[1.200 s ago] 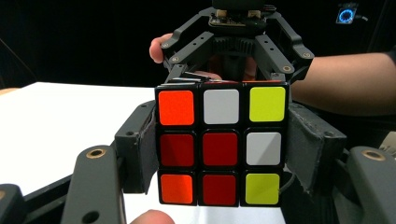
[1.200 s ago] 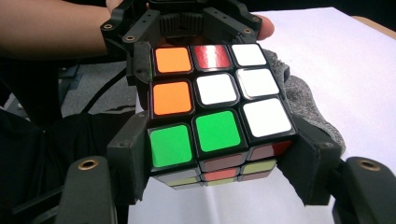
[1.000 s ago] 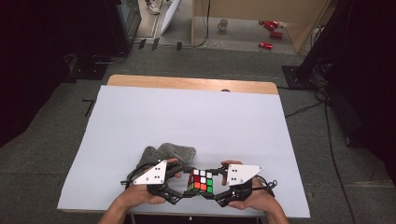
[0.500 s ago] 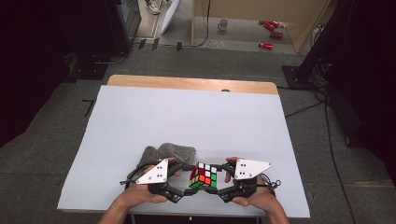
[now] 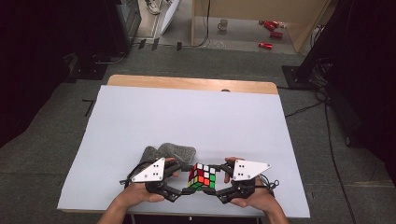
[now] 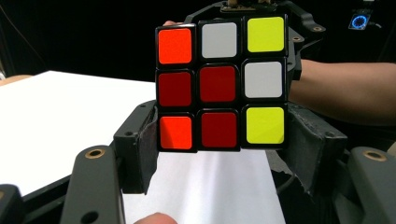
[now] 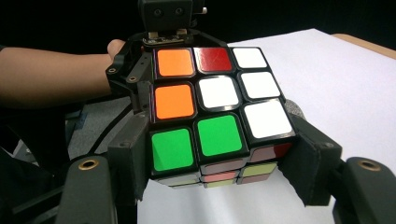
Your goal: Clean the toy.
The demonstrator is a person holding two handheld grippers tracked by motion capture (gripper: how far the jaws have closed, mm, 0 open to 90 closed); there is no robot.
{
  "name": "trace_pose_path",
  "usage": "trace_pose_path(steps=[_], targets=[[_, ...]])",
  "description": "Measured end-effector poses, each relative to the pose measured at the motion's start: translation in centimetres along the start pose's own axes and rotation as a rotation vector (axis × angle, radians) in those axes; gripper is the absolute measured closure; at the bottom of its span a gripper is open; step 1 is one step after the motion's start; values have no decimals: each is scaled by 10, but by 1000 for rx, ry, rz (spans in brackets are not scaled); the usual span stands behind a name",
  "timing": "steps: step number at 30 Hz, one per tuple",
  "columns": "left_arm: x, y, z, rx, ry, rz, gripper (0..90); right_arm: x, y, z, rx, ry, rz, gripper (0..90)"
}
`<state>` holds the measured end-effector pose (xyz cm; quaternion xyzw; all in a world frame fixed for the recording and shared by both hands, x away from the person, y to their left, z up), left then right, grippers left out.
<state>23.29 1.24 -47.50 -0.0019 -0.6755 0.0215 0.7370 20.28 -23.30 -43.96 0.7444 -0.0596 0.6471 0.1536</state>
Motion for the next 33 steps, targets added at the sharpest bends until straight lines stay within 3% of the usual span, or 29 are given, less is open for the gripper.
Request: trace_pose_path(steps=[4,8,10,15,17,21,24,27,33], targets=[[0,0,0,-6,6,-3,342,-1,0,-1,2,13,-5,340],[4,1,1,19,2,6,330,2,2,0,6,-7,10,344],[7,5,0,39,8,-9,247,3,4,2,-2,-15,26,344],[16,28,-6,131,43,-12,181,6,15,7,-39,-23,66,344],[20,38,-9,191,59,-23,156,7,20,10,-51,-28,76,344],[23,56,-19,346,66,-110,137,6,24,13,-70,-29,75,344],[20,67,-27,445,121,-178,115,5,25,15,-81,-27,68,344],[13,74,-33,507,137,-226,116,4,25,16,-87,-27,64,343],[-11,71,-42,610,146,-438,127,2,26,19,-106,-36,61,343]])
Point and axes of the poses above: each handheld gripper's, and its own axes: y roughly backward along the jaws, x roughly out of its top, z roughly to its right, the point moved 2 cm from there along -y, roughly forward along the jaws, and after that the axes turned 10 degrees about z, right-handed, at the moved point
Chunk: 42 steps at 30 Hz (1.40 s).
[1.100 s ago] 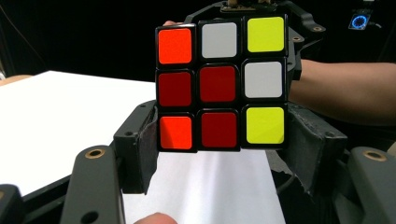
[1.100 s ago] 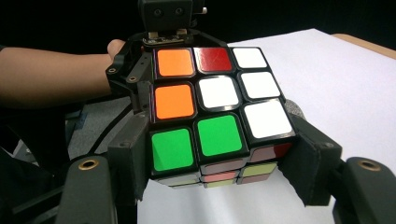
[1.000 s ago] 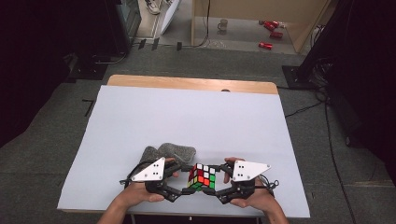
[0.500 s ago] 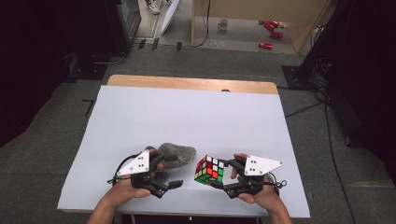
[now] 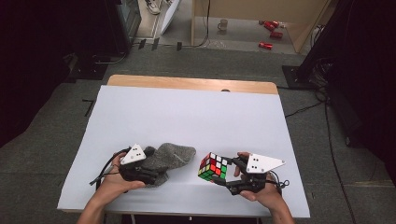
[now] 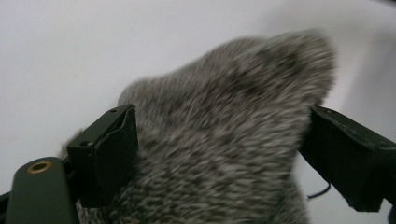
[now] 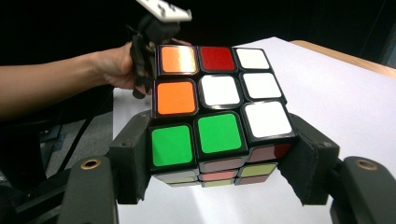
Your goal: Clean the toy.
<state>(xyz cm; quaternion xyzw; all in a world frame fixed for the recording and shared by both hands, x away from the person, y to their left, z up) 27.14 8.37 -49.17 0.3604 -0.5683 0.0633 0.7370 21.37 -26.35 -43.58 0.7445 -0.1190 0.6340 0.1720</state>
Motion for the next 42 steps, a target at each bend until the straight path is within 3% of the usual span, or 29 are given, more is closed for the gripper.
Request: trace_pose_path(steps=[3,6,8,10,13,19,27,33,38,42], targets=[[-7,-7,-3,58,-18,-83,163,-1,1,1,-5,-4,-3,343],[-10,-8,-5,91,-61,-108,347,-1,1,2,-11,-3,-2,344],[-10,-7,-7,91,-63,-101,476,-2,1,2,-16,-4,-4,344],[-7,-4,-11,76,-38,-86,646,-2,1,2,-20,-5,-6,343],[-1,2,-14,31,17,-18,755,-3,0,2,-23,-5,-8,344],[29,17,4,-122,70,258,788,-3,-5,0,-27,-11,-7,343],[52,11,32,-328,121,422,788,-4,-16,-6,-34,-23,-28,343],[59,0,52,-442,103,439,787,-4,-27,-12,-34,-27,-43,344],[53,-8,54,-447,101,399,786,-3,-28,-14,-46,-22,-46,344],[49,-10,50,-442,120,387,785,2,-24,-14,-38,-36,-10,344]])
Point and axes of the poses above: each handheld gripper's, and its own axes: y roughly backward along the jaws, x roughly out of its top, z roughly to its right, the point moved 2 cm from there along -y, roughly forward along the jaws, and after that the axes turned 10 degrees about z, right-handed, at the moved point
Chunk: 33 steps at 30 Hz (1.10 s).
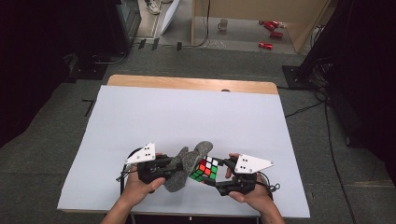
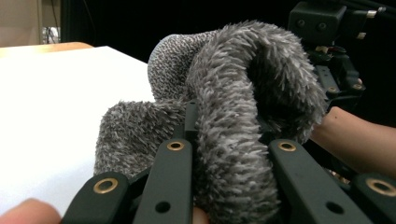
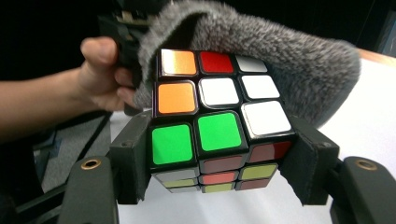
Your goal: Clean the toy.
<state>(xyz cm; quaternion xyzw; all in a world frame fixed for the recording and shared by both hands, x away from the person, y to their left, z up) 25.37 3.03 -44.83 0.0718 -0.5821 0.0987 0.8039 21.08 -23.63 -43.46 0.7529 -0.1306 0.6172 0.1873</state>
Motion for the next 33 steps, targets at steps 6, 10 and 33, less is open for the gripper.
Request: trace_pose_path(steps=[6,10,33], targets=[[7,0,7,-43,27,43,783,-2,-3,-1,4,7,-10,344],[2,0,1,-10,20,7,781,-1,-2,-2,2,3,-3,345],[9,2,2,-36,78,58,773,0,-3,-2,-49,49,-14,344]])
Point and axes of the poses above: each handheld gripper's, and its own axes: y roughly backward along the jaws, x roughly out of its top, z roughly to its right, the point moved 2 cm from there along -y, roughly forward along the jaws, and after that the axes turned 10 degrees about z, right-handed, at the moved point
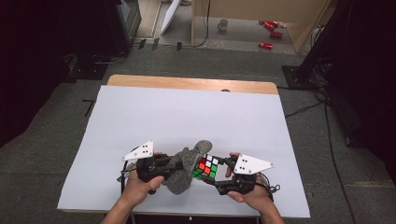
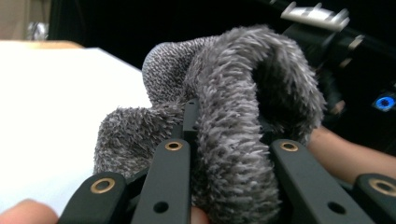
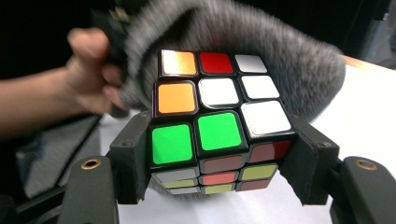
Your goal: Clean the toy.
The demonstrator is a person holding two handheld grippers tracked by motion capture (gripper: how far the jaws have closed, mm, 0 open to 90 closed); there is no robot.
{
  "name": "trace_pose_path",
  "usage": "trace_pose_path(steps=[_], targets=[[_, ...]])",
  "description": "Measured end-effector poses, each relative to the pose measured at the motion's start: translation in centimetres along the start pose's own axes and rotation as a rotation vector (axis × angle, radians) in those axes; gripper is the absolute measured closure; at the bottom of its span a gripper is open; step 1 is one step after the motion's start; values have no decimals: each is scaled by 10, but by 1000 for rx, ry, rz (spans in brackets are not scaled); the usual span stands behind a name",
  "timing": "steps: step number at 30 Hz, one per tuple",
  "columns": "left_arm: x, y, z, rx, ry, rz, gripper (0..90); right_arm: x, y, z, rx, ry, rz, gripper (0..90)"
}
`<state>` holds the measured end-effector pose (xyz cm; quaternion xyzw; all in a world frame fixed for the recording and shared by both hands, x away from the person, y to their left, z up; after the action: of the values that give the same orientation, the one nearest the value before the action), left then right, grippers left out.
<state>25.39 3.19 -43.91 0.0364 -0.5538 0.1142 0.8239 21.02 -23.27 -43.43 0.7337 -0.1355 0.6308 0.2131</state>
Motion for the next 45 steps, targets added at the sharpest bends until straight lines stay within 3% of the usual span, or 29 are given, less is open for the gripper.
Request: trace_pose_path(steps=[3,6,12,20,23,25,28,32,35,38,43,45], targets=[[9,2,4,-11,10,40,773,-3,-3,-1,-18,24,-29,344],[13,1,9,-20,14,51,772,-4,-6,-3,-32,36,-46,344],[14,-12,19,-14,17,19,767,-3,-12,-8,-50,58,-67,344],[10,-22,21,-1,23,-31,764,-5,-19,-11,-90,79,-111,344],[10,-22,20,38,12,-53,760,-6,-20,-13,-97,88,-120,344],[12,-19,16,96,5,-61,760,-6,-19,-12,-95,88,-122,344],[15,-11,8,146,24,-48,761,-5,-17,-11,-91,75,-109,344],[17,-14,14,76,50,-25,759,-5,-19,-12,-88,75,-113,344],[13,-24,23,50,14,-68,751,-8,-24,-14,-87,89,-133,344],[8,-28,22,85,-17,-102,747,-8,-25,-16,-82,89,-135,345],[13,-17,10,147,23,-67,750,-7,-20,-12,-76,72,-124,345],[14,-16,9,140,45,-55,751,-6,-20,-11,-76,64,-115,345]])
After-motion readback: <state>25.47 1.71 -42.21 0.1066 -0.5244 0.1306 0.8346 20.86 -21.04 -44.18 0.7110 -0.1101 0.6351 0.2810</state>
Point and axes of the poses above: each handheld gripper's, and its own axes: y roughly backward along the jaws, x roughly out of its top, z roughly to its right, the point moved 2 cm from there along -y, roughly forward along the jaws, and after that the axes turned 10 degrees about z, right-handed, at the moved point
